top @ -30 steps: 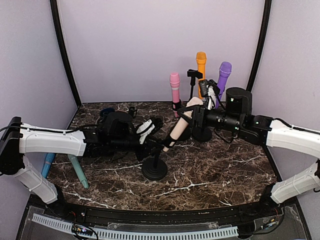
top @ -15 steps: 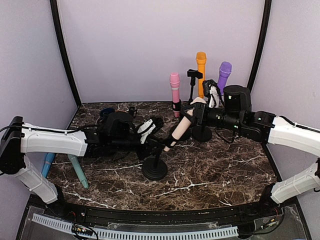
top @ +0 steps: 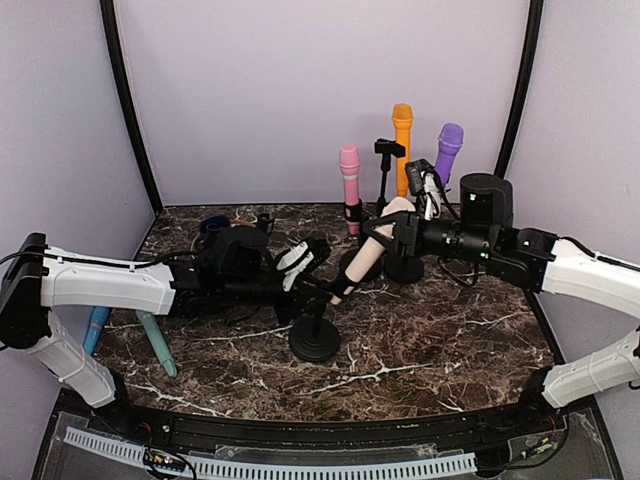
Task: Remove the microphone from the stand
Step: Remove the microphone from the microphone stand.
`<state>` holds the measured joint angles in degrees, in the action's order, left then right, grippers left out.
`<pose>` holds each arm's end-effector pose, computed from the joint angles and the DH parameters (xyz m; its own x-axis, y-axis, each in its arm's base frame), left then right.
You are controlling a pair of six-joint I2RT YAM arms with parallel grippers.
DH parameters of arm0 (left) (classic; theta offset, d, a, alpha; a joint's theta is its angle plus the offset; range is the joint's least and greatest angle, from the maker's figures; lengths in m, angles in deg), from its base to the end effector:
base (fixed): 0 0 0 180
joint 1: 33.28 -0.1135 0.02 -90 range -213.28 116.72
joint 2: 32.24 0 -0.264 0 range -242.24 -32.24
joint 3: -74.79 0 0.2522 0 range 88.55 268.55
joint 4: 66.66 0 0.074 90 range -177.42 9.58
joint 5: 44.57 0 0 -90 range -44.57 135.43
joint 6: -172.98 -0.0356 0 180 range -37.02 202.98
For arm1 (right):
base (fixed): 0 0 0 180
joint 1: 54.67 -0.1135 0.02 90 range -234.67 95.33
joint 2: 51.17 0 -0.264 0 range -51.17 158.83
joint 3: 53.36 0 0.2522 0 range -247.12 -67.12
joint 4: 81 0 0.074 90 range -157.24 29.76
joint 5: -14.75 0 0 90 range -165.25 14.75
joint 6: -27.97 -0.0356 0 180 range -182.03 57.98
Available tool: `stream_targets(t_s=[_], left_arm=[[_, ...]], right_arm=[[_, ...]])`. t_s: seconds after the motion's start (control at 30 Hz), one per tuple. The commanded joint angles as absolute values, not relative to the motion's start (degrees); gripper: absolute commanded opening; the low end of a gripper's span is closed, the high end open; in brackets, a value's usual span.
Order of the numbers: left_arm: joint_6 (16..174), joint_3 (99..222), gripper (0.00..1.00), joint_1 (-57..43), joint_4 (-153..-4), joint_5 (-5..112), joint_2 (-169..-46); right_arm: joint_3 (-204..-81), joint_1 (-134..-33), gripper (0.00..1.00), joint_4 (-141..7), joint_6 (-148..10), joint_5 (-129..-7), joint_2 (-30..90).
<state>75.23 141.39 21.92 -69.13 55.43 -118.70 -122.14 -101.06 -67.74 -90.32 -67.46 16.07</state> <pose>0.1900 -0.2842 0.2499 -0.0934 0.3671 -0.9255 0.9214 0.3841 0.0594 0.1875 0.2039 0.3415 -0.5067 0.1488 -0.8492 -0.6459 0.5868 0.4883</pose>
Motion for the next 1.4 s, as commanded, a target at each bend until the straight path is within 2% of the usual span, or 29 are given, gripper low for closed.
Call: stream_targets(t_s=[0.0,0.23,0.77,1.37], left_arm=[[74.4,139.3,0.0,21.9,-80.1,55.7,-120.1],[74.3,139.3,0.0,21.9,-80.2,55.6,-120.1],[74.2,139.3,0.0,22.0,-80.2,55.4,-120.3],[74.1,139.2,0.0,22.0,-80.1,55.2,-120.2]], right_arm=[[-122.8,-99.1,0.27,-84.1,-87.6,-63.3,10.9],[-121.4,-99.1,0.27,-86.3,-88.5,-63.4,9.7],[-130.0,-99.0,0.27,-67.6,-95.7,-84.6,12.7],[-129.3,-98.9,0.27,-66.2,-94.8,-87.7,10.8]])
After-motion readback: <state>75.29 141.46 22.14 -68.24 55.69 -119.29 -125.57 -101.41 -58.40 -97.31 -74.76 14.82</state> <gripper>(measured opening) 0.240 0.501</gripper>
